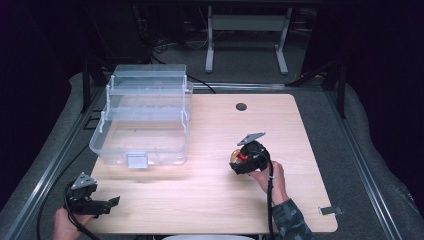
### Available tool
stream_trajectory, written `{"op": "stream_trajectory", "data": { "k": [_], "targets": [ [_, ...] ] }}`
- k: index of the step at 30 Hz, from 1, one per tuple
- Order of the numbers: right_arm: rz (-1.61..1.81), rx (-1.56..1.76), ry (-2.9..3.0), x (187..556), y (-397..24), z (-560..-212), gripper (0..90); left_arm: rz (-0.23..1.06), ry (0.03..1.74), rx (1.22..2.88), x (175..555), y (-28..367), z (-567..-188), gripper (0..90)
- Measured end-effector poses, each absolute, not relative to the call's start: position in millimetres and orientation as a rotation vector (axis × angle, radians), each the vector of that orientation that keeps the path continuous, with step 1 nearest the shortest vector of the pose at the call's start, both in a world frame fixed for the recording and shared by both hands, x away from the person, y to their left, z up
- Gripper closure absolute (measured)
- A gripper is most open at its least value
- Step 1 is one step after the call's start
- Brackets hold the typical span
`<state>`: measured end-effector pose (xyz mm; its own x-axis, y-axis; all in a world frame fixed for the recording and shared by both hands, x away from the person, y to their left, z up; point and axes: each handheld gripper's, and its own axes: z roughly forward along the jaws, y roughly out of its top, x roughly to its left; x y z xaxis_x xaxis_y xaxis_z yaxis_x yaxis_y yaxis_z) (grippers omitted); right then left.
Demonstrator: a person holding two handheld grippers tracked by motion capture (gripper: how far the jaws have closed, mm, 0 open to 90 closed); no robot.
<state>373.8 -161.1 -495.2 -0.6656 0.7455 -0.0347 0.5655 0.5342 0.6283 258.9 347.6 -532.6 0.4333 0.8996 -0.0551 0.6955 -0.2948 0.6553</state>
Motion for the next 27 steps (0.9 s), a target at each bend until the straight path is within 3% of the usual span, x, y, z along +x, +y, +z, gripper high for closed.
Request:
{"op": "stream_trajectory", "data": {
  "k": [27],
  "targets": [
    [0.725,1.326,2.322,347,-266,-493,20.2,0.435,1.337,2.086,263,344,-529,0.2]
  ]
}}
